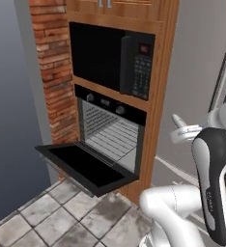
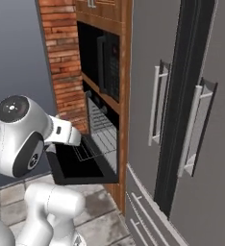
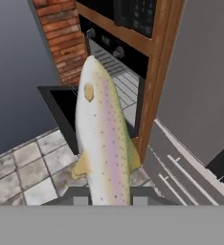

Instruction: Place the fish on the rack of the oven, and slide the rack back inside. Close the oven door.

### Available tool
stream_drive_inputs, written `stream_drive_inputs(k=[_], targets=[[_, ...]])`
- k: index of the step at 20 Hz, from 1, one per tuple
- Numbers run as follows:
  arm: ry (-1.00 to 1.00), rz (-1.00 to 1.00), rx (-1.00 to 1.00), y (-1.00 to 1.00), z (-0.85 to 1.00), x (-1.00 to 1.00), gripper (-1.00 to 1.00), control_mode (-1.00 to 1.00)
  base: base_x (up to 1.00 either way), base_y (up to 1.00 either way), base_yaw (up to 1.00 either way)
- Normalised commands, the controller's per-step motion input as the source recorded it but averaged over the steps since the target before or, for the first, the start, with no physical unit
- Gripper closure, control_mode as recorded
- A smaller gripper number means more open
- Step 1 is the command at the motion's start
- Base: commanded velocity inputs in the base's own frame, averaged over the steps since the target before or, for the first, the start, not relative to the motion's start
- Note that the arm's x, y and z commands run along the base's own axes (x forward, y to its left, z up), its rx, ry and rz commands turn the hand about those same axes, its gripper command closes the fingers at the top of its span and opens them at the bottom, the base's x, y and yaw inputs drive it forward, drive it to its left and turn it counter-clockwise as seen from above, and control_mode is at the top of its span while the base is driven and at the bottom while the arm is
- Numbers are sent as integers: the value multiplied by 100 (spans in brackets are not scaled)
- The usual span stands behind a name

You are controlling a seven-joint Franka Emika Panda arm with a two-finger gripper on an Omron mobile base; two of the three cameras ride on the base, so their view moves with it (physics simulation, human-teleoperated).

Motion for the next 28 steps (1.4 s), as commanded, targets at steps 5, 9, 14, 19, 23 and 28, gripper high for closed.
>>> stream_drive_inputs(k=[5, 9, 14, 19, 23, 28], targets=[[0, 0, 0, 0, 0, 0, 100, 100, 57, 15, 12], [0, 0, 0, 0, 0, 0, 100, 100, 68, 46, 7], [0, 0, 0, 0, 0, 0, 100, 100, 57, 21, 4], [0, 0, 0, 0, 0, 0, 100, 100, 7, 0, 6], [0, 0, 0, 0, 0, 0, 100, 100, 0, 0, 7], [0, 0, -1, 8, -10, 2, 100, -100, 2, 0, 0]])
